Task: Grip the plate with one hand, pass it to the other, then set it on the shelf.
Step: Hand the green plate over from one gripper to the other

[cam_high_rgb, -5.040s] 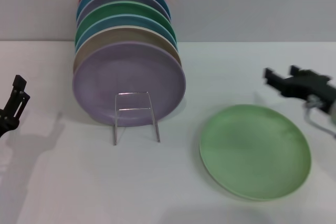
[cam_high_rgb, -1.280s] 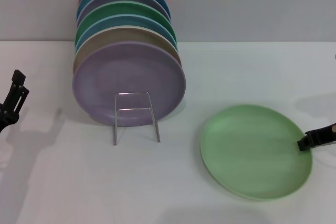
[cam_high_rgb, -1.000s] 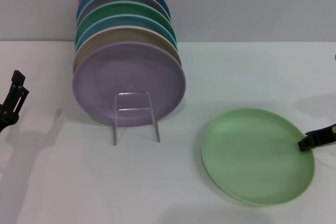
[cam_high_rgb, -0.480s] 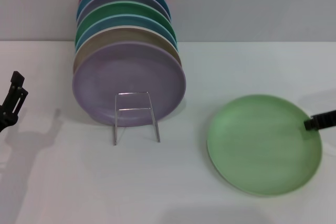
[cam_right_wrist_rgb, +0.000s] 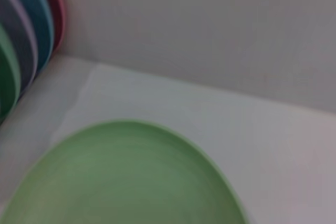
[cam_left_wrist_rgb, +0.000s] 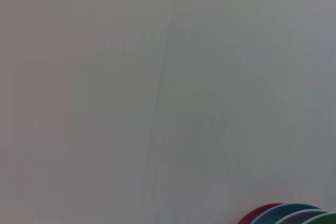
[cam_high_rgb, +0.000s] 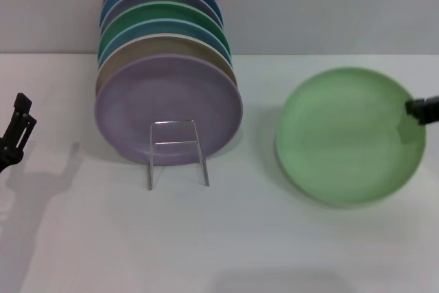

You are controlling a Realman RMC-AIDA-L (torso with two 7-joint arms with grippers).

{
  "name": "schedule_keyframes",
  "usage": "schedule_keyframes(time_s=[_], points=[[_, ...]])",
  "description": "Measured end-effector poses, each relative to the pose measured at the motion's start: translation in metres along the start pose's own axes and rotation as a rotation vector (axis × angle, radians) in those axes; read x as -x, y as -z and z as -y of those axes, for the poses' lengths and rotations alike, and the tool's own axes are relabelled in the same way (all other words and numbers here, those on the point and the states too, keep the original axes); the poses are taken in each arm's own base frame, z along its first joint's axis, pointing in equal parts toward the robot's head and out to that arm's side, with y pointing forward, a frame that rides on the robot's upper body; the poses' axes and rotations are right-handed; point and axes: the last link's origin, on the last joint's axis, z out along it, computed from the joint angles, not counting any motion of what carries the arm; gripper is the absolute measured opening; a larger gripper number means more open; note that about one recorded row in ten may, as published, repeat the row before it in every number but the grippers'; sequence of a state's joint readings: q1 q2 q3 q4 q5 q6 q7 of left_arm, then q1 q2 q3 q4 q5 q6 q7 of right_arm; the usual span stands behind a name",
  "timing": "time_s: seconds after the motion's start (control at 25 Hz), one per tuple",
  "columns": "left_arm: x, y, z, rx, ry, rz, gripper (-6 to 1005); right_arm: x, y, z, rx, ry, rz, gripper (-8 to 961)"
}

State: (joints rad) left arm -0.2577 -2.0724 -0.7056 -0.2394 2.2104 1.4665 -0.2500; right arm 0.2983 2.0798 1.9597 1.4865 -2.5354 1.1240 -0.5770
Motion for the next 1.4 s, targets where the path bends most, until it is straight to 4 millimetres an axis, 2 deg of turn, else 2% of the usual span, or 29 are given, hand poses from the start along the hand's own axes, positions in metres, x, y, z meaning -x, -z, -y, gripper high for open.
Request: schedule_keyframes(time_s=[0.36, 0.8, 1.16, 1.4], points=[[-0.001, -0.002, 0.0, 0.005, -0.004, -0.002, 788, 0.01, -0.001, 0.01, -0.065, 0.016, 0.155, 20], [-0.001, -0.003, 0.0, 0.007, -0.004, -0.004, 785, 0.019, -0.015, -0.002, -0.146, 0.112, 0.294, 19], [-0.001, -0.003, 0.0, 0.006, -0.001, -0.004, 782, 0.022, -0.019, -0.007, -0.193, 0.172, 0.363, 19], [-0.001, -0.003, 0.0, 0.006, -0.001, -0.004, 780, 0.021, -0.021, -0.023, -0.25, 0.23, 0.471, 18]])
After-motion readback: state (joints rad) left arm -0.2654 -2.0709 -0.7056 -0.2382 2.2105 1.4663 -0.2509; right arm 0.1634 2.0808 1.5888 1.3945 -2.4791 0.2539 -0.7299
